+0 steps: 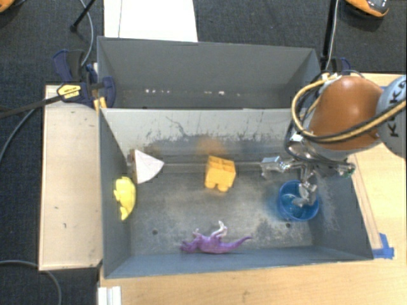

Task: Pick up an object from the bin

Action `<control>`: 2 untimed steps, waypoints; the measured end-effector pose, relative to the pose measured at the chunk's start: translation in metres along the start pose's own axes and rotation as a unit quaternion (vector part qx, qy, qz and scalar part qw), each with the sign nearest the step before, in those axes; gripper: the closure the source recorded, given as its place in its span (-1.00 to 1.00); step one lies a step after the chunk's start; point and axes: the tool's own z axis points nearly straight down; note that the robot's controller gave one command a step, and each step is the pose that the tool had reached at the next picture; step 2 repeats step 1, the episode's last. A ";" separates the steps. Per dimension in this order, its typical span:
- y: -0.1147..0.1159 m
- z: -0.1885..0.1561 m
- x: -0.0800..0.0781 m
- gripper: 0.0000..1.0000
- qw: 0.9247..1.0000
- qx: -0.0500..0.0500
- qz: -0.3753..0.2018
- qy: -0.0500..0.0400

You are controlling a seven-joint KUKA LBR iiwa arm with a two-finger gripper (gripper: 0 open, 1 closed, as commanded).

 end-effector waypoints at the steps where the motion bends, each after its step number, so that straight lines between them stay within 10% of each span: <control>1: 0.000 0.000 0.000 1.00 1.000 0.000 0.001 0.000; 2: 0.000 0.000 0.000 1.00 1.000 0.000 0.001 0.000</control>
Offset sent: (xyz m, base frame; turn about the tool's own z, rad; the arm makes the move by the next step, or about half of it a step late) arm 0.0000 0.0000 0.0000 0.0000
